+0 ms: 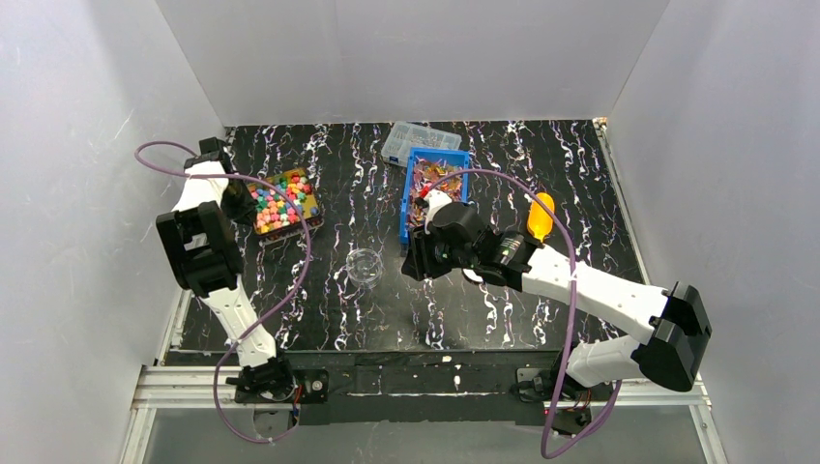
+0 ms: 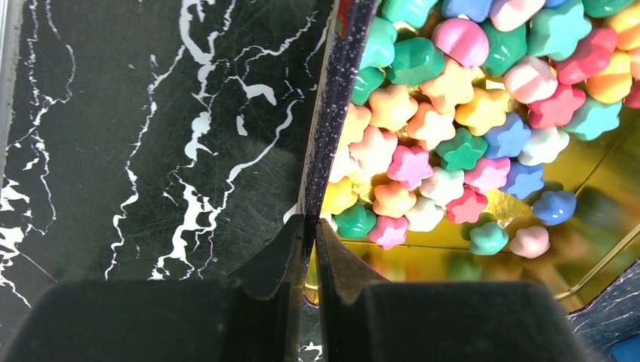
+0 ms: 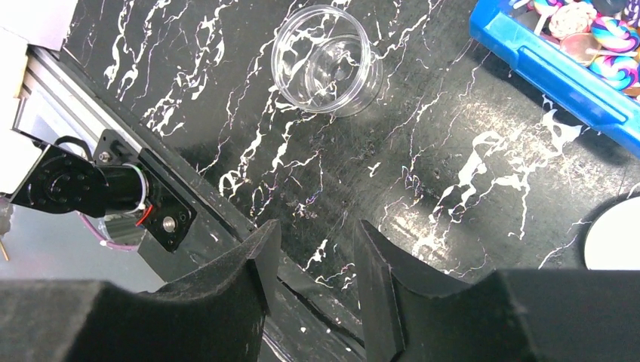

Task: Pack the candies
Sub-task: Move the storage box to the center of the board.

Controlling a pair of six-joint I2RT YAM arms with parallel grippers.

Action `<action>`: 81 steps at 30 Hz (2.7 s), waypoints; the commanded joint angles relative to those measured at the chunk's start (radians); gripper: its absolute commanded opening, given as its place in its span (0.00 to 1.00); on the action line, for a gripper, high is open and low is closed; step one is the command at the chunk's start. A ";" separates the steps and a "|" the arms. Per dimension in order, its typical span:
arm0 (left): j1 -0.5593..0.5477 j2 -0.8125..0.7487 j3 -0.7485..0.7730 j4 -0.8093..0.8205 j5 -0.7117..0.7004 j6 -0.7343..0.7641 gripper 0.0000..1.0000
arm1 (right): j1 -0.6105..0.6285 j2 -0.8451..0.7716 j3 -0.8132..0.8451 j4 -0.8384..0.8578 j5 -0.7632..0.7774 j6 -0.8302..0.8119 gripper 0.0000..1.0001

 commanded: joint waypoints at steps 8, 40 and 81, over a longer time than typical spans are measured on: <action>-0.114 -0.055 -0.040 0.005 0.108 0.026 0.00 | 0.006 -0.065 -0.011 -0.003 0.028 0.011 0.48; -0.442 -0.076 -0.025 0.056 0.094 -0.063 0.00 | 0.005 -0.147 -0.004 -0.156 0.159 0.022 0.52; -0.518 -0.857 -0.615 0.065 0.321 -0.108 0.60 | -0.230 -0.144 0.136 -0.436 0.431 -0.064 0.67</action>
